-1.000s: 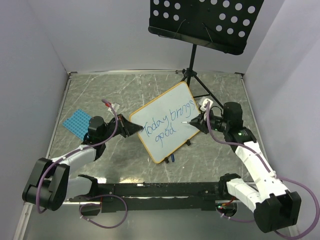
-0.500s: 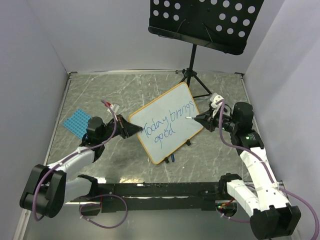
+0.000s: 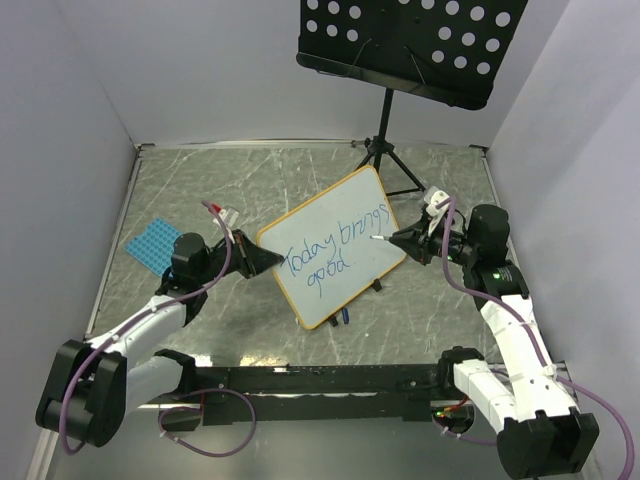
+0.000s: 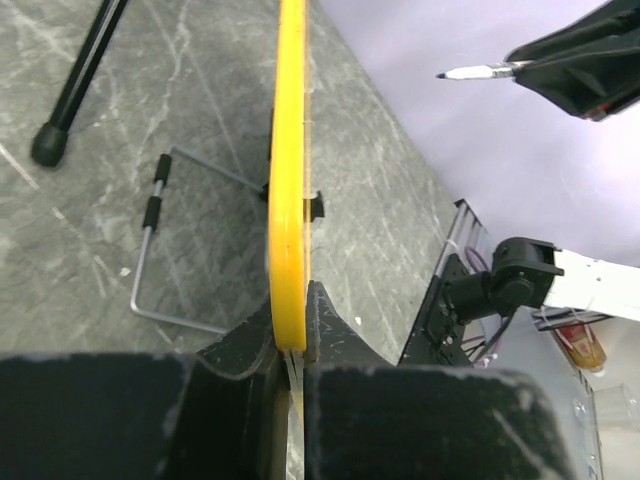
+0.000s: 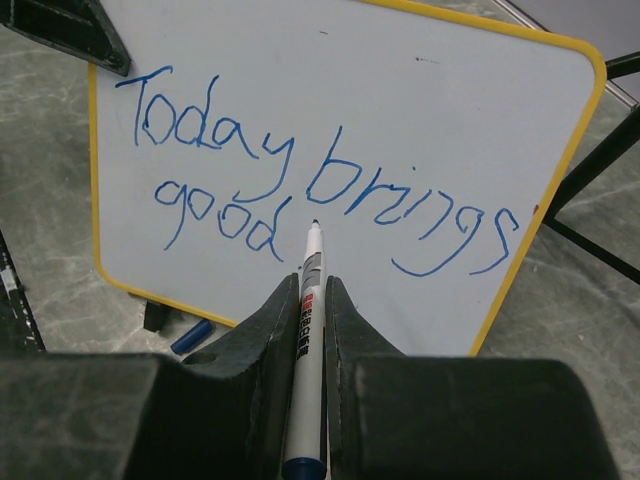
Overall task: Write a sentence on the whiteboard
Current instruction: Put down the whiteboard on the whiteboard stand.
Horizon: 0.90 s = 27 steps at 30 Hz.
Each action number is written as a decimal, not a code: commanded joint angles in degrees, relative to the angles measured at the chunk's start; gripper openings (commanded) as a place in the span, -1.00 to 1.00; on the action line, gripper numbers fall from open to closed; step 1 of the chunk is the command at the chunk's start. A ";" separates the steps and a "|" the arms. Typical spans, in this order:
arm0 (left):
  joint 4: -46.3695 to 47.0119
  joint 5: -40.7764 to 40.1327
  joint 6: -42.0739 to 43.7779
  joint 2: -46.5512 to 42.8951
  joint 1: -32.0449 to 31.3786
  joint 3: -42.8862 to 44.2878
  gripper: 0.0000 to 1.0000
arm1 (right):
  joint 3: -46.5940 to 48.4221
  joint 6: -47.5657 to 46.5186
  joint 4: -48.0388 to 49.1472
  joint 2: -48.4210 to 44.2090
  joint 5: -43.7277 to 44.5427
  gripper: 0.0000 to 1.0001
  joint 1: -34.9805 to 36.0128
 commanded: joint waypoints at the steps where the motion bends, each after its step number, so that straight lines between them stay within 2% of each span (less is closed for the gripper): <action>1: -6.90 0.39 5.33 0.38 -0.85 3.28 -0.98 | -0.10 0.50 0.87 -0.66 -2.14 -1.00 -0.61; 7: -15.60 -2.95 8.85 1.52 -0.76 5.92 -0.98 | -0.01 0.24 0.52 -0.22 -2.58 -1.00 -0.69; 12: -15.36 -4.62 9.82 3.80 -0.68 5.75 -0.98 | -0.10 0.33 0.34 -0.48 -2.93 -1.00 -0.61; 19: -11.84 -8.31 9.48 1.79 -0.85 2.42 -0.98 | -0.01 0.15 -0.10 -0.22 -3.72 -1.00 -0.69; 27: -18.07 -17.80 9.29 -4.09 -1.55 1.27 -0.98 | -0.01 0.06 -0.45 -0.48 -4.69 -1.00 -0.69</action>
